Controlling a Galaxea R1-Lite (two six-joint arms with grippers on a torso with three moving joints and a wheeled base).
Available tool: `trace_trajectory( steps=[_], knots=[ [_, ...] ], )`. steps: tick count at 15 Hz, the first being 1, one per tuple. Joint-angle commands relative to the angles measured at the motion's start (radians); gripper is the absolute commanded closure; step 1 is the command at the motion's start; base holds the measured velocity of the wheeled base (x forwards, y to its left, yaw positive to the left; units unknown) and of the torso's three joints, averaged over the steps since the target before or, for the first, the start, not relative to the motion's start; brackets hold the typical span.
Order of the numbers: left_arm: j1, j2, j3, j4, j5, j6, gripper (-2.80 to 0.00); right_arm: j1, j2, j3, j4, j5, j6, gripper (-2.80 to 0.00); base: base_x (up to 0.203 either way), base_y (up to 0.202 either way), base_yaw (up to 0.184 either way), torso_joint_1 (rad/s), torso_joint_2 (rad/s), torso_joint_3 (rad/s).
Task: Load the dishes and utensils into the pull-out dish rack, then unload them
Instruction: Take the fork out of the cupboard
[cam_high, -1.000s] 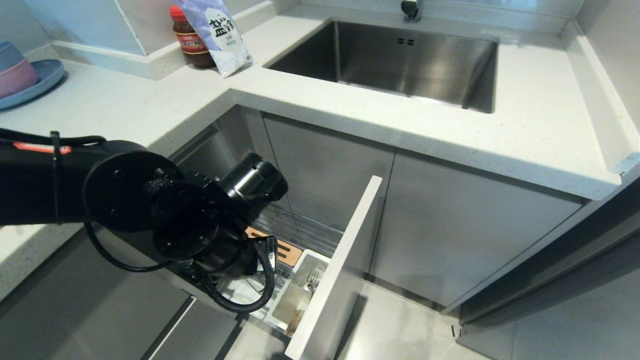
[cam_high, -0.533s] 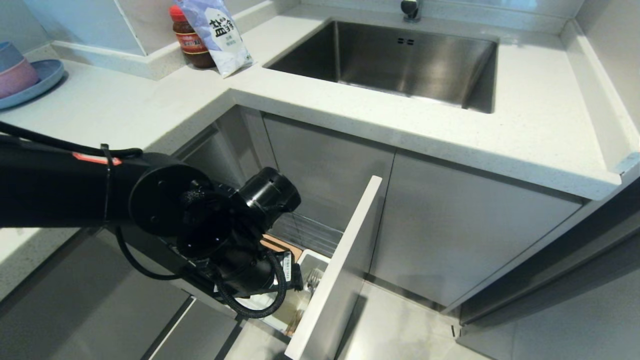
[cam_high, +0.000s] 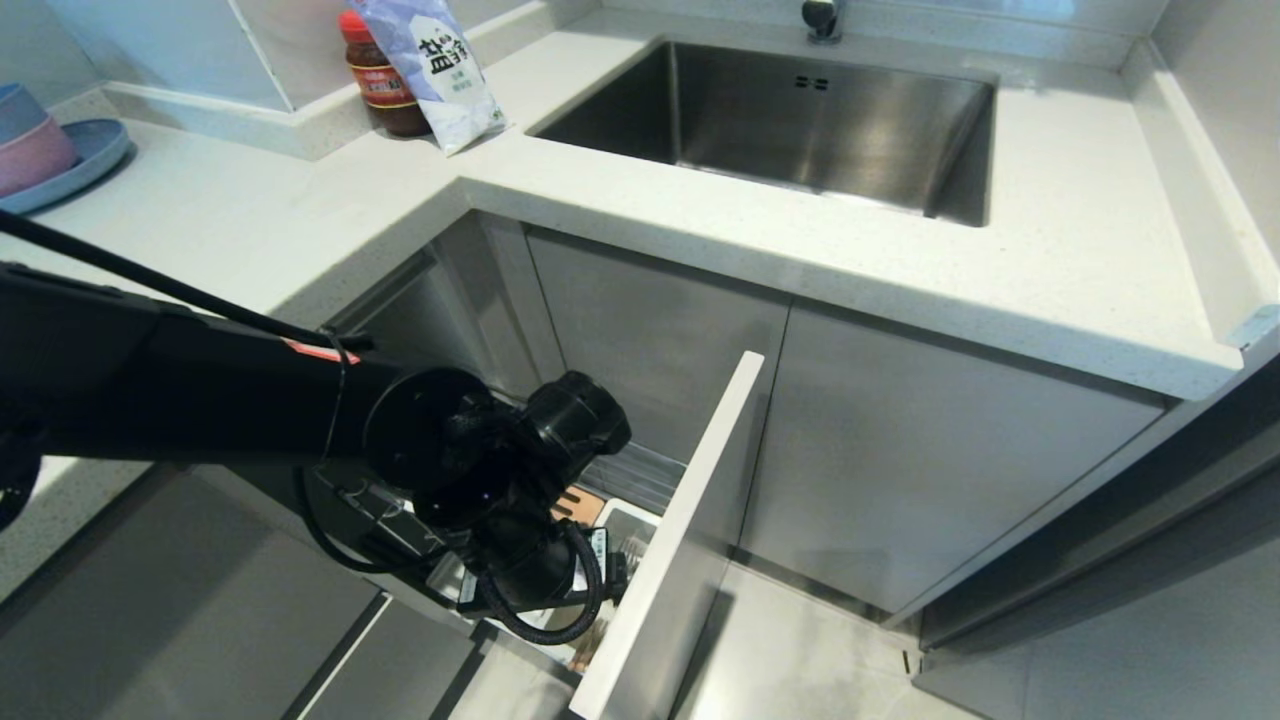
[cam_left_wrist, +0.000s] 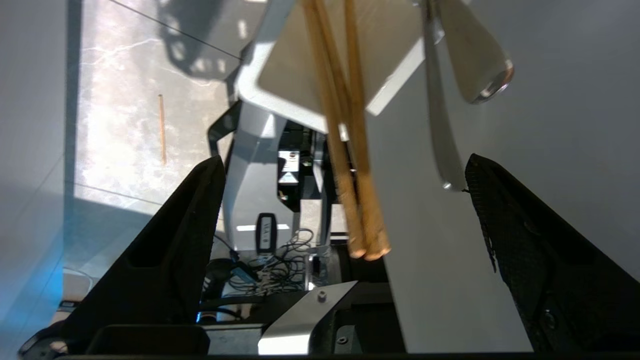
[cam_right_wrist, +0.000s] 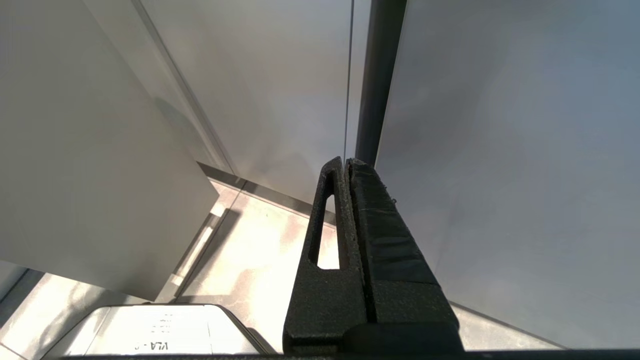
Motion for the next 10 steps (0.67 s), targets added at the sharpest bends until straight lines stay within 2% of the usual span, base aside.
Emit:
trace_trajectory(
  steps=[1, 10],
  knots=[
    [0.000, 0.022, -0.002, 0.000, -0.001, -0.005, -2.80, 0.000, -0.002, 0.002, 0.000, 0.000, 0.000, 0.00, 0.000, 0.000, 0.000, 0.000, 0.00, 0.000],
    [0.013, 0.042, -0.011, 0.001, 0.012, -0.003, -2.80, 0.001, -0.002, 0.002, 0.000, 0.000, 0.000, 0.00, 0.000, 0.000, 0.000, 0.000, 0.00, 0.000]
  ],
)
